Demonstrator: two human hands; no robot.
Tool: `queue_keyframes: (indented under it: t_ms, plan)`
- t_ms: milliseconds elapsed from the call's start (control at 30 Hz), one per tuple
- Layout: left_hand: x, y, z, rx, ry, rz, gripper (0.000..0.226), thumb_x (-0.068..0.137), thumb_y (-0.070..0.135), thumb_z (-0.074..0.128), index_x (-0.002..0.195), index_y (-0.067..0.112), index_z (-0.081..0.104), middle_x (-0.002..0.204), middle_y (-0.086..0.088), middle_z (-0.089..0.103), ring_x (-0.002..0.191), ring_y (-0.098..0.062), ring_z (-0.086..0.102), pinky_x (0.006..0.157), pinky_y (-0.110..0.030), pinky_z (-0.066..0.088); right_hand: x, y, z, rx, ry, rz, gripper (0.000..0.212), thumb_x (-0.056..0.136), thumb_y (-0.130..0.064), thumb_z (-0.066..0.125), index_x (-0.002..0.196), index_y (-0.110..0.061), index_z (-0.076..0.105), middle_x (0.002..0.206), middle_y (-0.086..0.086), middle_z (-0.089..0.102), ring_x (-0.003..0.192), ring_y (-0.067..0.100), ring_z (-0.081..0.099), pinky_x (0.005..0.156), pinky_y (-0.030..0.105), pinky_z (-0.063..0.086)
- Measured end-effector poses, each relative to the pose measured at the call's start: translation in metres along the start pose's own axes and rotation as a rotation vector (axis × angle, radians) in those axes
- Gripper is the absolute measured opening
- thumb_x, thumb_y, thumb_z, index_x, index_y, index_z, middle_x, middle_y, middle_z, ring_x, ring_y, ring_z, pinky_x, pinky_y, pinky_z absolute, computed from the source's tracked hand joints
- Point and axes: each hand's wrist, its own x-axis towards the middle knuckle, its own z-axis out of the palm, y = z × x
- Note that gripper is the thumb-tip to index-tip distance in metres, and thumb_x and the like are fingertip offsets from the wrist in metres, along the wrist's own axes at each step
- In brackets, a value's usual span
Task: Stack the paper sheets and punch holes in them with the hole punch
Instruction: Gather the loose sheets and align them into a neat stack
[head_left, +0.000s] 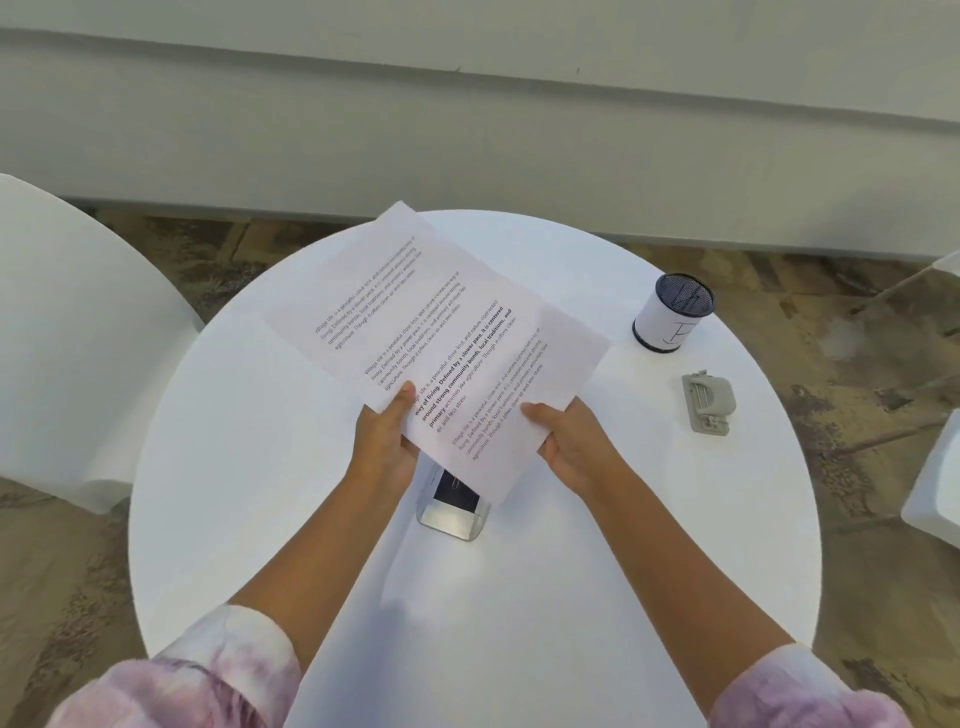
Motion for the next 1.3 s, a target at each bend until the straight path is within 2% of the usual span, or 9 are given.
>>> queue_keyframes:
  t_ms: [133, 267, 367, 467, 633, 733, 833, 1067, 1300]
  plan:
    - [0.008, 0.018, -0.017, 0.012, -0.014, 0.042, 0.023, 0.093, 0.001, 0.046, 0.1, 0.019, 0.058, 0.092, 0.003, 0.074, 0.089, -0.015, 0.069, 0.072, -0.03, 0.059, -0.001, -0.013, -0.012, -0.115, 0.052, -0.013, 0.027, 0.087, 0.006, 0.052, 0.104, -0.013, 0.06, 0.104, 0.004, 0.067, 0.093, 0.021, 0.065, 0.072, 0.029, 0.059]
    - [0.019, 0.045, -0.041, -0.007, -0.011, 0.045, 0.02, 0.093, 0.005, 0.047, 0.086, 0.02, 0.059, 0.094, 0.0, 0.072, 0.083, -0.013, 0.071, 0.07, -0.03, 0.059, -0.003, -0.029, -0.025, -0.236, 0.073, -0.026, 0.033, 0.086, 0.006, 0.052, 0.116, -0.005, 0.056, 0.106, 0.008, 0.065, 0.09, 0.02, 0.065, 0.072, 0.027, 0.058]
    - [0.027, 0.065, -0.053, 0.124, -0.105, 0.018, 0.022, 0.093, 0.014, 0.048, 0.099, 0.023, 0.067, 0.099, 0.005, 0.073, 0.091, -0.01, 0.069, 0.075, -0.028, 0.058, -0.005, -0.04, -0.035, -0.295, 0.069, -0.025, 0.033, 0.085, 0.008, 0.051, 0.116, -0.003, 0.057, 0.101, 0.006, 0.067, 0.086, 0.018, 0.066, 0.071, 0.026, 0.058]
    - [0.029, 0.077, -0.056, 0.36, -0.209, -0.031, 0.028, 0.094, 0.02, 0.046, 0.093, 0.023, 0.074, 0.097, 0.007, 0.074, 0.088, -0.008, 0.069, 0.069, -0.023, 0.057, -0.009, -0.049, -0.044, -0.36, 0.019, -0.033, 0.035, 0.084, 0.009, 0.05, 0.115, -0.006, 0.058, 0.103, 0.005, 0.067, 0.089, 0.018, 0.066, 0.075, 0.028, 0.058]
    - [0.032, 0.077, -0.045, 0.671, -0.283, -0.069, 0.021, 0.089, 0.017, 0.055, 0.107, 0.013, 0.065, 0.107, -0.004, 0.071, 0.094, -0.017, 0.068, 0.072, -0.025, 0.057, -0.01, -0.052, -0.046, -0.5, 0.06, -0.078, 0.029, 0.084, 0.006, 0.053, 0.106, -0.012, 0.061, 0.11, 0.01, 0.066, 0.096, 0.026, 0.064, 0.086, 0.04, 0.053]
    - [0.032, 0.074, -0.036, 0.78, -0.237, 0.051, 0.026, 0.089, 0.01, 0.056, 0.114, 0.006, 0.061, 0.115, -0.011, 0.065, 0.099, -0.021, 0.064, 0.088, -0.034, 0.051, -0.011, -0.053, -0.04, -0.504, 0.109, -0.196, 0.024, 0.085, 0.002, 0.055, 0.098, -0.016, 0.063, 0.106, 0.008, 0.066, 0.092, 0.02, 0.065, 0.082, 0.033, 0.052]
    - [0.027, 0.065, -0.028, 0.79, -0.202, 0.133, 0.036, 0.081, 0.012, 0.067, 0.116, 0.005, 0.06, 0.114, -0.015, 0.064, 0.107, -0.029, 0.06, 0.099, -0.043, 0.045, -0.011, -0.048, -0.031, -0.504, 0.179, -0.28, 0.025, 0.087, -0.001, 0.056, 0.11, -0.007, 0.061, 0.109, 0.009, 0.065, 0.097, 0.024, 0.062, 0.081, 0.031, 0.05]
    - [0.007, 0.037, -0.017, 0.768, -0.179, 0.145, 0.044, 0.066, 0.032, 0.062, 0.107, 0.019, 0.056, 0.094, -0.002, 0.063, 0.091, -0.02, 0.059, 0.074, -0.03, 0.05, -0.019, -0.019, -0.025, -0.521, 0.177, -0.317, 0.026, 0.086, -0.001, 0.057, 0.107, -0.015, 0.056, 0.095, 0.001, 0.063, 0.096, 0.021, 0.06, 0.069, 0.016, 0.055]
    - [0.009, 0.034, -0.018, 0.808, -0.12, 0.193, 0.022, 0.091, 0.018, 0.054, 0.114, 0.017, 0.052, 0.096, -0.004, 0.059, 0.097, -0.025, 0.056, 0.081, -0.036, 0.047, -0.018, -0.014, -0.028, -0.51, 0.208, -0.324, 0.024, 0.087, -0.004, 0.057, 0.108, -0.015, 0.055, 0.091, -0.003, 0.061, 0.09, 0.018, 0.059, 0.066, 0.014, 0.052]
